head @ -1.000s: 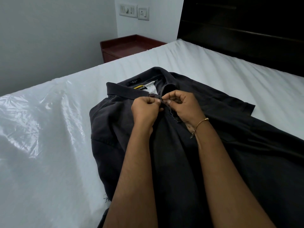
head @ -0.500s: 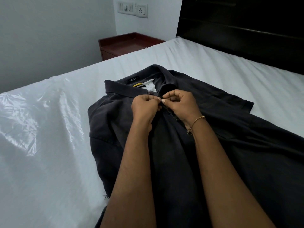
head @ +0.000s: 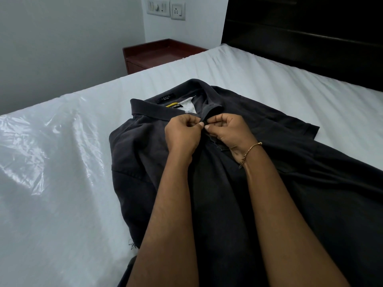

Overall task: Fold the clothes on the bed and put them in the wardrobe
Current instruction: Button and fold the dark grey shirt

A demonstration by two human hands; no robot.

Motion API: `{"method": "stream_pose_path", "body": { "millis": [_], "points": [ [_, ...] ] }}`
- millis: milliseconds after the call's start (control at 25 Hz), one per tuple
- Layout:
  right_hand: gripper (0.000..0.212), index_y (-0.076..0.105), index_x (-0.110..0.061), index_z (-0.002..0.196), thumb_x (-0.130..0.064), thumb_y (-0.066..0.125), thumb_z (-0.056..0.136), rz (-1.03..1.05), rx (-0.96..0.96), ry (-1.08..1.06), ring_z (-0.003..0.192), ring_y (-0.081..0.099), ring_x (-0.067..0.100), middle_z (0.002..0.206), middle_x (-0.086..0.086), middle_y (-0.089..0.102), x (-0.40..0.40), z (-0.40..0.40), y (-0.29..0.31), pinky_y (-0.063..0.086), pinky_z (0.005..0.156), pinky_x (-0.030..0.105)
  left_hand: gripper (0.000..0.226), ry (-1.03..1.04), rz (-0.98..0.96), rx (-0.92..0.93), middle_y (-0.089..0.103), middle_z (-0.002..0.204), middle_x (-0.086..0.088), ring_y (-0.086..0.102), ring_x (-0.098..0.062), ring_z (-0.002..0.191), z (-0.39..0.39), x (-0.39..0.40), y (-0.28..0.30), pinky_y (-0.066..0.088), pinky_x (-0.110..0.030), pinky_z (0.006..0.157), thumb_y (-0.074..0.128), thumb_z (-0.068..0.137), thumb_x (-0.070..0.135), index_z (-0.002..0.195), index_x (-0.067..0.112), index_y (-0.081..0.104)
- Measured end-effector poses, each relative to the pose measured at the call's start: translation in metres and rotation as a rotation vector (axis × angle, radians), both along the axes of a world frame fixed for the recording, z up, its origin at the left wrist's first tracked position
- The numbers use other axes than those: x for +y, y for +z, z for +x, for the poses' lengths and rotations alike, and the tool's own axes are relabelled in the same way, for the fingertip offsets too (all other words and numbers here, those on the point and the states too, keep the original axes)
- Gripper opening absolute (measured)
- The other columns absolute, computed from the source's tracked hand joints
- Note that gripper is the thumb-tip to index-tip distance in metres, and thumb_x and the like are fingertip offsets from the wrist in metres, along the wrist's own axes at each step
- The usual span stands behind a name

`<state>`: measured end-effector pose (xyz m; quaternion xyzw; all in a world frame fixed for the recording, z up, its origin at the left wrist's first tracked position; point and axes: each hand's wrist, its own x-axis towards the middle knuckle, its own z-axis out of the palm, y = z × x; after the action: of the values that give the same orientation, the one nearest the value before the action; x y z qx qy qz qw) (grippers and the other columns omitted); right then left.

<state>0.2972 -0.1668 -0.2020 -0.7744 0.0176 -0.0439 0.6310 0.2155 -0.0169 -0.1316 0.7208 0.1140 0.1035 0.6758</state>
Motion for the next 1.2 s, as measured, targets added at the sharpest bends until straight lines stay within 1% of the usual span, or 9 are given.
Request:
{"method": "stream_pose_path", "body": {
  "millis": [160,280,480,560,640,800,880,1040,1200],
  "points": [
    [0.027,0.087,0.0,0.141,0.003,0.088,0.114,-0.027,0.023,-0.018,0.076,0.079,0.002,0.101,0.006,0.087,0.006,0.007,-0.002,0.072,0.087,0.029,0.009,0.017,0.046,-0.012,0.069,0.071,-0.002,0.063,-0.009,0.059,0.005,0.002,-0.002,0.057,-0.022,0.066,0.077,0.091,0.005,0.085,0.012,0.077],
    [0.019,0.087,-0.013,0.128,0.002,0.085,0.116,-0.004,0.022,-0.04,0.074,0.076,0.001,0.099,0.002,0.085,0.007,0.008,-0.004,0.07,0.081,0.026,0.011,0.024,0.154,-0.026,0.067,0.072,-0.001,0.067,-0.008,0.059,0.006,0.004,-0.005,0.056,-0.022,0.065,0.074,0.093,0.006,0.086,0.015,0.073],
    [0.021,0.092,0.006,0.126,0.0,0.1,0.107,-0.087,-0.034,-0.034,0.068,0.076,-0.003,0.098,0.016,0.091,0.002,0.011,-0.01,0.069,0.07,0.014,0.011,-0.003,0.191,-0.041,0.064,0.074,0.0,0.068,-0.008,0.063,0.01,0.006,-0.008,0.055,-0.023,0.066,0.07,0.094,0.004,0.089,0.014,0.07],
    [0.008,0.092,0.004,0.12,0.004,0.091,0.112,-0.042,-0.03,-0.024,0.066,0.077,-0.001,0.103,0.025,0.093,0.004,0.009,-0.007,0.069,0.071,0.018,0.012,0.003,0.16,-0.041,0.064,0.074,-0.001,0.066,-0.009,0.062,0.013,0.005,-0.01,0.054,-0.022,0.065,0.07,0.094,0.003,0.089,0.013,0.07],
    [0.012,0.089,0.001,0.121,0.008,0.079,0.119,0.035,-0.017,-0.014,0.066,0.078,0.002,0.119,0.039,0.093,0.004,0.008,-0.005,0.069,0.074,0.024,0.013,0.024,0.113,-0.029,0.066,0.075,-0.001,0.062,-0.01,0.062,0.015,0.005,-0.012,0.053,-0.023,0.065,0.071,0.092,0.002,0.087,0.013,0.07],
    [0.018,0.086,0.016,0.133,0.009,0.082,0.117,0.028,-0.015,-0.002,0.064,0.078,0.005,0.122,0.04,0.093,0.003,0.003,0.0,0.071,0.072,0.024,0.008,0.021,0.006,0.011,0.07,0.078,-0.005,0.062,-0.012,0.064,0.015,0.006,-0.011,0.055,-0.026,0.063,0.073,0.092,0.002,0.09,0.01,0.071],
    [0.02,0.088,0.015,0.131,0.005,0.089,0.114,0.01,-0.017,-0.015,0.064,0.078,0.005,0.114,0.035,0.095,0.002,0.001,0.002,0.071,0.071,0.022,0.007,-0.002,-0.051,0.021,0.069,0.076,-0.005,0.063,-0.013,0.064,0.014,0.007,-0.01,0.057,-0.027,0.065,0.072,0.093,0.001,0.091,0.008,0.071],
    [0.01,0.089,-0.003,0.116,0.005,0.092,0.111,0.087,-0.003,-0.002,0.068,0.078,0.006,0.085,0.006,0.086,-0.002,-0.003,0.004,0.069,0.074,0.025,0.009,-0.068,-0.183,0.017,0.069,0.074,-0.005,0.063,-0.013,0.064,0.014,0.01,-0.008,0.058,-0.028,0.068,0.07,0.094,-0.001,0.094,0.008,0.07],
    [0.017,0.086,0.005,0.132,0.009,0.083,0.116,0.048,-0.103,-0.041,0.074,0.075,0.0,0.089,-0.004,0.083,0.004,-0.001,0.0,0.066,0.073,0.022,0.009,-0.019,-0.145,0.08,0.069,0.075,-0.008,0.062,-0.015,0.062,0.011,0.005,-0.003,0.057,-0.027,0.063,0.068,0.097,0.004,0.089,0.008,0.071]
  ]
}}
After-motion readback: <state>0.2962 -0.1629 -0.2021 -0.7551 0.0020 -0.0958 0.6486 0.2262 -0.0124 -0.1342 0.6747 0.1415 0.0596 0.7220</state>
